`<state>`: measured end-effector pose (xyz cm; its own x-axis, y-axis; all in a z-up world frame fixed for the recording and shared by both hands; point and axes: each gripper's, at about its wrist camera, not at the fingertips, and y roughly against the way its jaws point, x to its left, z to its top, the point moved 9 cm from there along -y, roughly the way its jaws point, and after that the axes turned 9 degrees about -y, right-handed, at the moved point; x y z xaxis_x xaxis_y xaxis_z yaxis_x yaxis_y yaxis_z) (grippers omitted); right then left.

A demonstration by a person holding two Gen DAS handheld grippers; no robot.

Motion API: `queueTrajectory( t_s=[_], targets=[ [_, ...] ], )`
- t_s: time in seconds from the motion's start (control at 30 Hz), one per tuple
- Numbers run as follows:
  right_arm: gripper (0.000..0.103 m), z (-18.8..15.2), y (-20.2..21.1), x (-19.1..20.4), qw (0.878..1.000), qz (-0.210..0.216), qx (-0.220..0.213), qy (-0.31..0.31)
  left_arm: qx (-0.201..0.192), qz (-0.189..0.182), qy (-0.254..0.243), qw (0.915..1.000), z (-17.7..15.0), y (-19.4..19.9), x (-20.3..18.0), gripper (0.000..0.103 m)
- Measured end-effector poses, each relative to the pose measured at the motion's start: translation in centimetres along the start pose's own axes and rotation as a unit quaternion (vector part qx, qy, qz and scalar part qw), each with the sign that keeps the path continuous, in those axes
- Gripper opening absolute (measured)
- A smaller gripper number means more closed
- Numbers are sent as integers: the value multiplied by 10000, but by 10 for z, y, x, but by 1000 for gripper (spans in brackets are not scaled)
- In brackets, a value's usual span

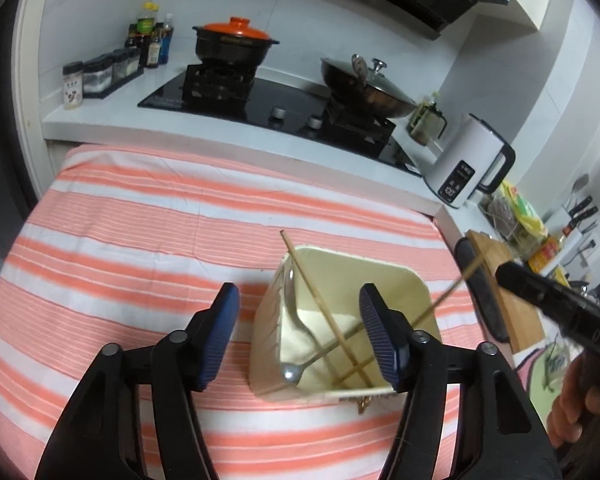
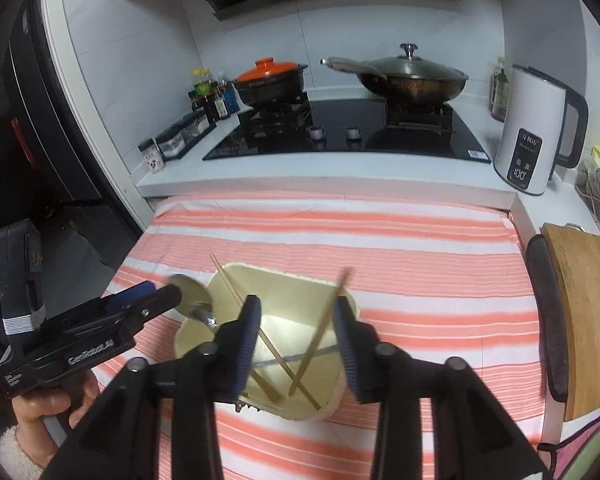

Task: Organize utensils
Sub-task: 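Withdraw the left gripper from the box toward the chopsticks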

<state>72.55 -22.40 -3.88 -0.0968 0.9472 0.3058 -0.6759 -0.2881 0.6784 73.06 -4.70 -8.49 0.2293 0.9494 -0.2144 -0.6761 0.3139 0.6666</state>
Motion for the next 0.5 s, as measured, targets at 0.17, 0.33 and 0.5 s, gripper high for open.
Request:
queueTrajectory(
  t_s=[0.17, 0.33, 0.5],
  targets=[
    [45, -1, 67, 1, 9967, -92, -718, 365, -155, 176, -487, 9985, -22, 67, 4, 89],
    [60, -44, 142, 0, 9895, -178, -1074, 949, -363, 474, -1157, 9915, -79, 139, 3, 99],
    [72, -129, 188, -18, 9837, -437, -1148, 1313, 152, 210, -1158, 9929, -177, 169, 0, 99]
  ],
)
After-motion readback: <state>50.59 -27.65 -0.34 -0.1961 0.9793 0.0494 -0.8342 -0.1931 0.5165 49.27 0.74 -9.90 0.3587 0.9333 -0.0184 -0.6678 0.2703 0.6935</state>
